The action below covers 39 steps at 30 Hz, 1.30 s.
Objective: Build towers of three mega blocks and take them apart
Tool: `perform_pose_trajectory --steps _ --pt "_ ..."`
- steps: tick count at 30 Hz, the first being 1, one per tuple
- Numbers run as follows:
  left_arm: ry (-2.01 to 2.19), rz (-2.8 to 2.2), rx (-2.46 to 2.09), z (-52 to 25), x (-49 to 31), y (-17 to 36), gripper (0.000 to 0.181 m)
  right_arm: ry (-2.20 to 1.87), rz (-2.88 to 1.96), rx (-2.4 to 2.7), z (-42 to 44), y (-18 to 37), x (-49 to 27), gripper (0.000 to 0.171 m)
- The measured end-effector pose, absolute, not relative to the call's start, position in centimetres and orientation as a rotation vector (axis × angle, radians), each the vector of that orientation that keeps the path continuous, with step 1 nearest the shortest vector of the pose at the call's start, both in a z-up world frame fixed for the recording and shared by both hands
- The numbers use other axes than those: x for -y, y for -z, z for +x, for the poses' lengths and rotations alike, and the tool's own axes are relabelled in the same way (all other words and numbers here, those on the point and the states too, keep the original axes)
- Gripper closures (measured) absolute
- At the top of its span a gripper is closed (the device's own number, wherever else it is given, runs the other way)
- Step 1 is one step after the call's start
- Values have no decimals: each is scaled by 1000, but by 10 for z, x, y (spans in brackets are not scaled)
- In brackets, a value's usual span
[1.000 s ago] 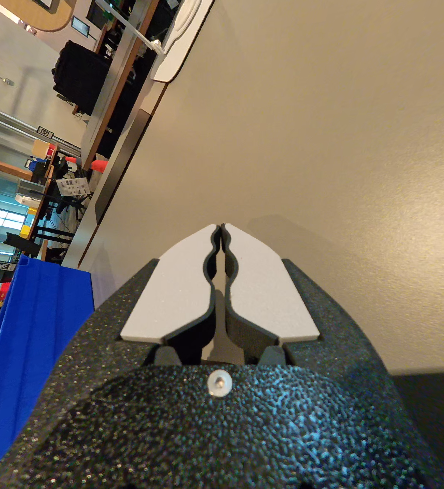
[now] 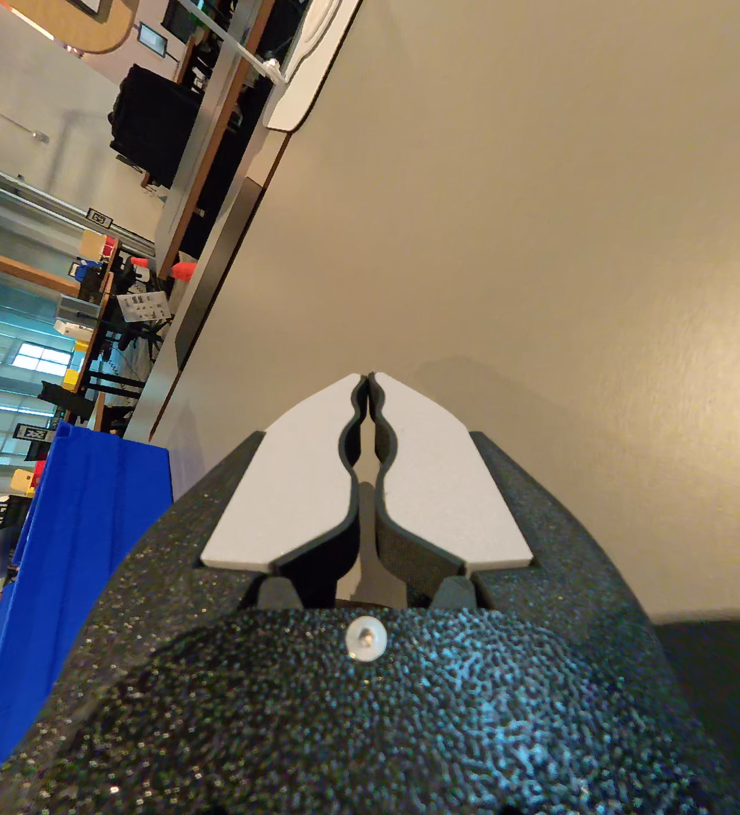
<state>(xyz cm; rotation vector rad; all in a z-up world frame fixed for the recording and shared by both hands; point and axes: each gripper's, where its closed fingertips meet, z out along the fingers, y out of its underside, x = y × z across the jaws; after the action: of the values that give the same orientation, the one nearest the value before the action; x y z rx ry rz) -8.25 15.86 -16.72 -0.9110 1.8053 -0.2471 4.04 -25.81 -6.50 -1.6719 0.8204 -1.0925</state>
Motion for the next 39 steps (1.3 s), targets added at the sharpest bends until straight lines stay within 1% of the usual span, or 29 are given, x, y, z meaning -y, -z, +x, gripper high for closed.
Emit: perform_pose_trajectory --steps 1,4,7,9,11,12,15,18,23,26,29,33,39 --pt "247 -908 -1804 -83 -159 167 181 1090 -1686 -814 48 65 242 82" --pt "247 -902 -1806 -83 -158 167 181 1104 -1743 -837 74 68 212 83" --pt "258 -905 -1812 -83 -158 167 181 1020 -1821 -890 92 85 194 99" --pt "262 -904 -1816 -83 -158 167 181 1015 -1863 -911 101 96 193 118" --pt "263 -899 -1817 -83 -157 167 181 1028 -1896 -881 102 101 193 147" --pt "262 -896 -1817 -83 -157 167 181 1036 -1908 -864 101 102 194 151" --pt "261 -893 -1816 -84 -157 167 181 1098 -1964 -774 93 102 202 152" --pt "258 -891 -1814 -84 -157 167 181 1043 -1986 -606 79 102 209 152" --pt "249 -890 -1812 -83 -157 167 181 960 -1972 -492 67 102 247 158" --pt "245 -889 -1810 -83 -157 167 181 920 -1937 -586 77 102 275 164" --pt "239 -886 -1808 -83 -157 167 181 954 -1945 -595 94 102 291 165" --pt "237 -885 -1807 -83 -157 167 181 919 -1962 -607 116 102 284 166" --pt "237 -885 -1807 -83 -157 167 181 961 -2024 -704 142 104 253 165"
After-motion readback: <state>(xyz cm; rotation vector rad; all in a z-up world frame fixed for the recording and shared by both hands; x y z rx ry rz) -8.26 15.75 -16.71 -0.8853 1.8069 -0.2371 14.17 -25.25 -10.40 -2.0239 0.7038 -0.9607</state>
